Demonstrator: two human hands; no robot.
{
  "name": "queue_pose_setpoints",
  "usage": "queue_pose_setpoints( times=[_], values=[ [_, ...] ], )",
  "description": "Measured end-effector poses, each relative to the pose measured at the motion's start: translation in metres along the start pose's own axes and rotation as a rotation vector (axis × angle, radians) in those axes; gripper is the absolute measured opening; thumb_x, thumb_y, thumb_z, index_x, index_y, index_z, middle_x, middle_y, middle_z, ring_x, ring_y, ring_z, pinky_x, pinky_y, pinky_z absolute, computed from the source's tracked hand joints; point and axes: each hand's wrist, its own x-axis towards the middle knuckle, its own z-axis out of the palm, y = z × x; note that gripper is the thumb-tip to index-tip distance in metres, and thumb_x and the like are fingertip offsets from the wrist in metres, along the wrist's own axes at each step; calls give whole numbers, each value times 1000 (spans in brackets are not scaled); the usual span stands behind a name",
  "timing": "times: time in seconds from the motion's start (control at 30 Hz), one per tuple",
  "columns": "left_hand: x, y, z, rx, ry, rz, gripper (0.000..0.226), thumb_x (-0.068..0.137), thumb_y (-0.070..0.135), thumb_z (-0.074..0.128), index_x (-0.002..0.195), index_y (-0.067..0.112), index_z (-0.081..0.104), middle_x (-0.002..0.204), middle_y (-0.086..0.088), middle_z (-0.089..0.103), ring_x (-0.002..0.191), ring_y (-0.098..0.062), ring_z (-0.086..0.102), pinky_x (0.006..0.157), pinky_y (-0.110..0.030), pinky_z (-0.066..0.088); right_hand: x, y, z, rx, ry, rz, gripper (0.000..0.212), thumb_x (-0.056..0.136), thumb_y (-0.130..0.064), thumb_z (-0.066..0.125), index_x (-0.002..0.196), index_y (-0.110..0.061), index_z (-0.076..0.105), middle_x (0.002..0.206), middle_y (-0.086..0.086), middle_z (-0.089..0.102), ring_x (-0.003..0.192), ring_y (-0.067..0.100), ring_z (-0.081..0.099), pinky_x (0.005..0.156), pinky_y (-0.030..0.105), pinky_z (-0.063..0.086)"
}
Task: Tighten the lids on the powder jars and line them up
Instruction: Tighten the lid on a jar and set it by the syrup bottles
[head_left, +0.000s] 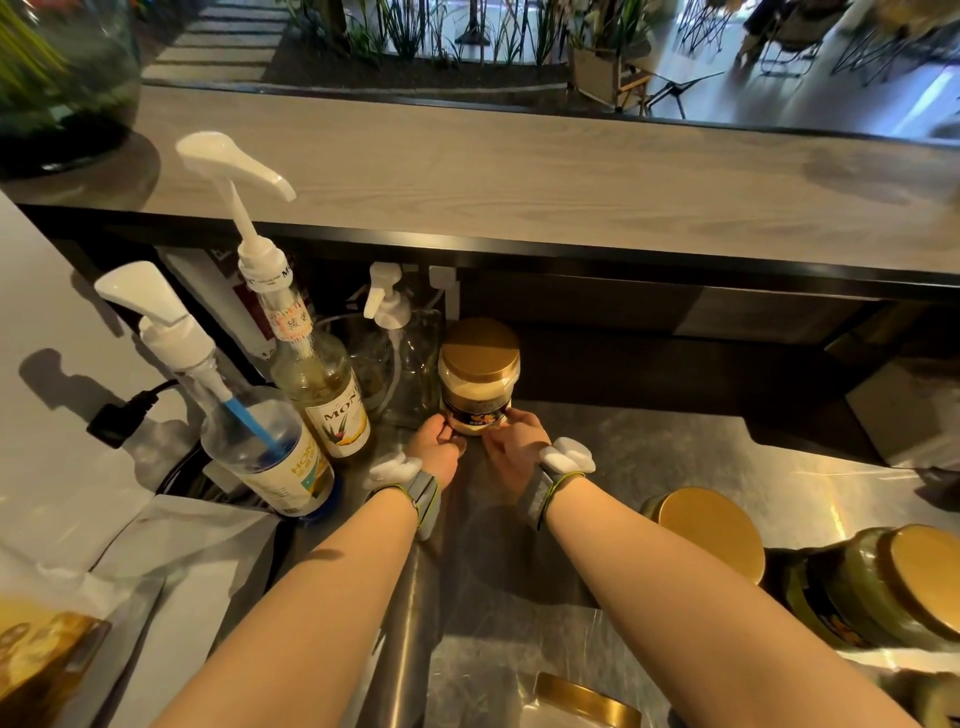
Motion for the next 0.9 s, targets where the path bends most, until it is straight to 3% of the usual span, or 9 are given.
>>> queue_pose_setpoints(
  times=[0.2,0.33,0.43,0.53,0.6,0.67,0.73,0.83,0.9],
  values=[
    [3,4,-2,12,-41,-14,63,89,-23,22,148,-2,17,155,-19,22,144,-26,25,107,-30,32,-4,-2,-2,41,10,73,51,92,13,37,142,1,31,145,27,38,136,40,36,110,39,34],
    [-3,12,-1,14,-57,8,63,89,-23,21,148,-4,15,155,-21,22,129,-20,39,76,-21,43,-5,1,-5,-51,-14,9,57,89,18,43,141,2,27,143,27,41,133,37,42,113,41,31],
    [-7,14,-1,-3,-72,7,62,89,-23,24,148,-3,15,155,-21,22,139,-27,33,65,-16,41,-15,-9,-9,-59,-70,36,48,96,9,35,143,5,25,147,24,37,138,32,35,108,25,29],
    [-17,16,-2,14,-82,22,63,90,-22,29,149,-2,15,156,-19,20,138,-23,33,69,-16,44,-24,-10,-17,-2,-87,50,48,95,10,36,143,8,27,139,24,45,132,35,42,105,30,35],
    [-25,18,-2,79,-59,14,63,91,-19,36,148,-1,18,155,-18,23,138,-23,35,88,-23,44,-32,-12,-20,7,-96,50,47,95,9,38,142,8,31,114,13,57,111,31,53,89,25,47],
    [-34,21,-2,190,-30,46,60,92,-12,45,147,0,26,153,-18,30,141,-25,32,104,-26,35,-42,-16,-21,-20,-121,81,43,95,7,41,138,4,40,112,7,56,109,29,52,92,26,48],
    [-49,26,-3,280,-50,104,49,96,-5,43,143,-2,32,151,-17,33,139,-29,34,107,-29,33,-52,-16,-22,11,-146,132,39,96,0,44,135,-2,46,113,7,58,109,27,56,103,36,43],
    [-75,25,-8,415,-24,160,28,99,4,39,124,0,51,138,-11,46,117,-35,53,97,-31,42,-82,-15,-27,-48,-138,67,35,90,2,51,124,0,57,94,12,62,84,22,60,85,37,50],
    [-92,16,-10,533,-56,256,38,94,3,49,132,3,47,139,-15,49,121,-33,52,101,-35,42,-108,-15,-33,-121,-160,17,33,90,0,54,122,3,58,91,14,61,80,22,59,77,34,51]
  ],
)
